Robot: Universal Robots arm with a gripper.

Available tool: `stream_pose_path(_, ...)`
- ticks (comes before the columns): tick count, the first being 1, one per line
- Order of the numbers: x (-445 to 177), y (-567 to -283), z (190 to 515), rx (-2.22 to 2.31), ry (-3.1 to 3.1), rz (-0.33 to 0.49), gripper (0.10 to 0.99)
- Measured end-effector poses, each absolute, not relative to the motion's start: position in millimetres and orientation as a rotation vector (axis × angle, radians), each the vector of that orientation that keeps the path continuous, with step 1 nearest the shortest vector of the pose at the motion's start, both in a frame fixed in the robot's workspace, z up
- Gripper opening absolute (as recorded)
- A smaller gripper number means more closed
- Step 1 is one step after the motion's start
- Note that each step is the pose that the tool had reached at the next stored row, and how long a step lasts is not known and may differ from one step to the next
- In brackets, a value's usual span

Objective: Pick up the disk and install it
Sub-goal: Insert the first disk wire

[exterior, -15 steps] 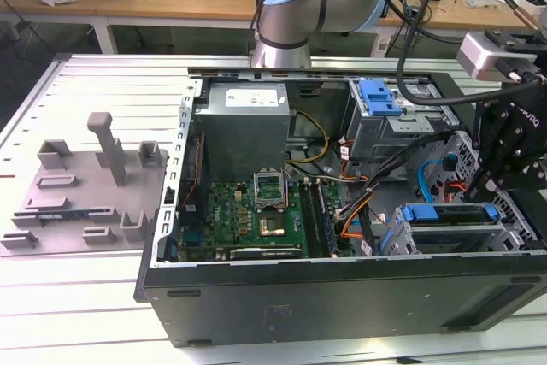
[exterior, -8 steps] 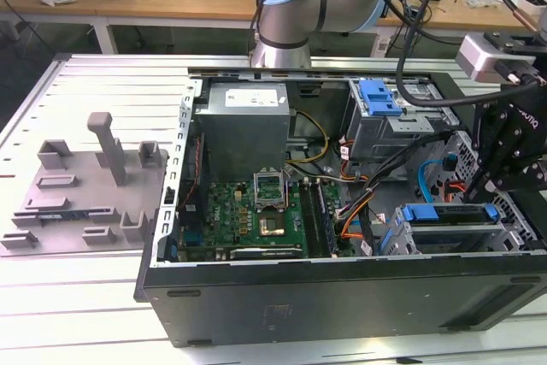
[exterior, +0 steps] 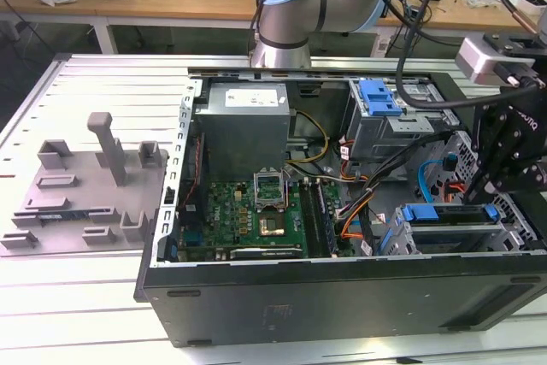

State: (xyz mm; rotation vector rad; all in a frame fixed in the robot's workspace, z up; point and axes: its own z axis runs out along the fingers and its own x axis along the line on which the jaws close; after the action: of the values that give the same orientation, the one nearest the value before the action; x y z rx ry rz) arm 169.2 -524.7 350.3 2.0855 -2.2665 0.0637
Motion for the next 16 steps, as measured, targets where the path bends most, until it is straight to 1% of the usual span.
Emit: stream_pose_path(16, 168.8, -527.0, 344.8, 2.086, -2.266, 0.064, 0.169)
